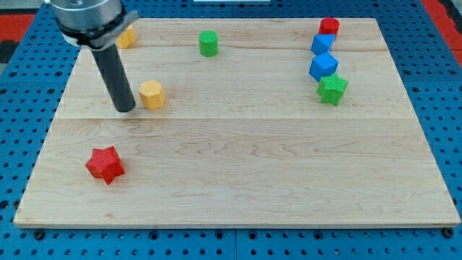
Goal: Place the yellow hexagon below the green star
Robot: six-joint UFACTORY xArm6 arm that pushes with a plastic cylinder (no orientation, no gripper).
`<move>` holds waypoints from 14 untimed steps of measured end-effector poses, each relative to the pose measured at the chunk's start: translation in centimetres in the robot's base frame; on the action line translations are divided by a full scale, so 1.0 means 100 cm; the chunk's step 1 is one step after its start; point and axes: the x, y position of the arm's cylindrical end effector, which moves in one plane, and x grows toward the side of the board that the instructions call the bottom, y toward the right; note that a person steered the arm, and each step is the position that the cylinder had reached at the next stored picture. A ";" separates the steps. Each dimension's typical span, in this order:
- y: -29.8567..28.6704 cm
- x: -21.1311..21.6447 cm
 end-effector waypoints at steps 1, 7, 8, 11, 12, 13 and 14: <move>-0.019 -0.033; 0.040 0.010; 0.030 0.015; 0.114 0.026; 0.153 0.034; 0.163 0.050; 0.153 0.082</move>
